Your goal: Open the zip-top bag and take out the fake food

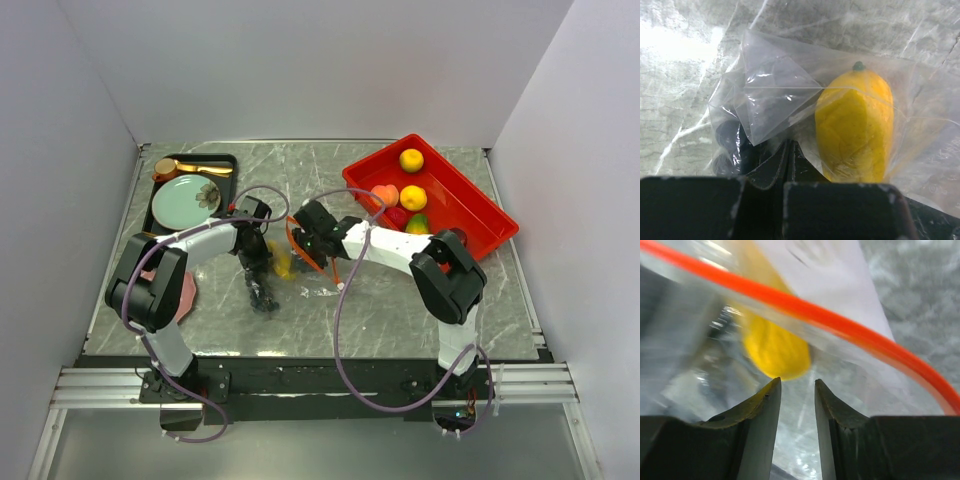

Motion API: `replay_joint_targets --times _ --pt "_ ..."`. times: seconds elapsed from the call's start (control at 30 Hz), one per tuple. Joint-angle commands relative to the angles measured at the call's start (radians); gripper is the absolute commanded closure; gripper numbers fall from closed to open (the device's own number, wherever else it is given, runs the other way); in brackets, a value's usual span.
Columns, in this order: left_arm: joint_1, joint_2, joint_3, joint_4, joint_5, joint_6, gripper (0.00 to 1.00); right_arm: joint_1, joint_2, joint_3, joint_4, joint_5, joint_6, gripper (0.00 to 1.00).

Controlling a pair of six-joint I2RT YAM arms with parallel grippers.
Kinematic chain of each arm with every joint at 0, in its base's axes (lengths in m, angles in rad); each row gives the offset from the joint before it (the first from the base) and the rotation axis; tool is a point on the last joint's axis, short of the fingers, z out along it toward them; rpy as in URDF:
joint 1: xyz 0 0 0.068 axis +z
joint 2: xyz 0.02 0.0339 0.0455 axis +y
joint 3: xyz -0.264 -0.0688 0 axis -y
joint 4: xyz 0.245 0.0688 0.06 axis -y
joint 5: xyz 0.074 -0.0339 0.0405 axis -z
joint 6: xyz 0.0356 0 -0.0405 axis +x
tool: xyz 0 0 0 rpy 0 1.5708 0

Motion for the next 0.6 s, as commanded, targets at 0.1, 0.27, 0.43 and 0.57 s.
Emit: replay_joint_targets --times 0.1,0.27,0.43,0.57 --pt "-0.001 -0.025 0.002 0.013 0.027 0.022 0.99 0.000 -0.019 0.108 -0.002 0.022 -0.001 0.59" --pt "-0.001 -0.024 0.005 0.017 0.036 0.028 0.99 0.006 0.049 0.166 -0.037 0.019 -0.016 0.58" --pt "-0.001 -0.019 0.006 0.018 0.036 0.036 0.99 0.022 0.118 0.227 -0.065 0.025 -0.023 0.57" --pt "-0.004 -0.013 0.006 0.021 0.055 0.045 0.99 0.032 0.146 0.244 -0.082 0.036 -0.024 0.57"
